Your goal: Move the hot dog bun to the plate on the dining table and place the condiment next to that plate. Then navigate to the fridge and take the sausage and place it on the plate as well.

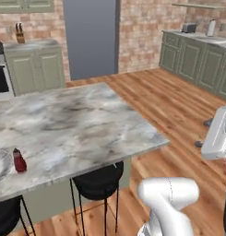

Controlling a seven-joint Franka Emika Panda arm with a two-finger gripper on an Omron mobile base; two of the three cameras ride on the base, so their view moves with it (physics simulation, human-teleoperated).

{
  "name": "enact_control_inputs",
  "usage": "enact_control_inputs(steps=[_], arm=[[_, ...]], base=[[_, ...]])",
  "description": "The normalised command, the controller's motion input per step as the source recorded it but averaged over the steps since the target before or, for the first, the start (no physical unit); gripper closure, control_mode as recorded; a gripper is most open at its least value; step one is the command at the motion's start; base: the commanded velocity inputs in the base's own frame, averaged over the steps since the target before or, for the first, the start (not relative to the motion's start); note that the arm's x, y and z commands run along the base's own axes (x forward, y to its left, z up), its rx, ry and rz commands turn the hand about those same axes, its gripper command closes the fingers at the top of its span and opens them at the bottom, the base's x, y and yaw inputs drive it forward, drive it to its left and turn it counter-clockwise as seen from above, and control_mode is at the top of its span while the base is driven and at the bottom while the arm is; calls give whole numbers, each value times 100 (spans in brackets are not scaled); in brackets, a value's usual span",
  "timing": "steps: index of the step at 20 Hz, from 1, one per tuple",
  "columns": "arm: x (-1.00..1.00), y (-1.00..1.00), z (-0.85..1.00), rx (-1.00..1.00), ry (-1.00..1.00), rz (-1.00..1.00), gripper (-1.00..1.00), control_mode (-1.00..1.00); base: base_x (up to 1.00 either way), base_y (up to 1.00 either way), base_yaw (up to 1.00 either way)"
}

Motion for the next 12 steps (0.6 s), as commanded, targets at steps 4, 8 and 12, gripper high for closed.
enact_control_inputs(steps=[4,8,12], arm=[[0,0,0,0,0,0,-100,100],[0,0,0,0,0,0,-100,100],[0,0,0,0,0,0,-100,100]], base=[[26,-100,-5],[39,-100,0],[57,-100,2]])
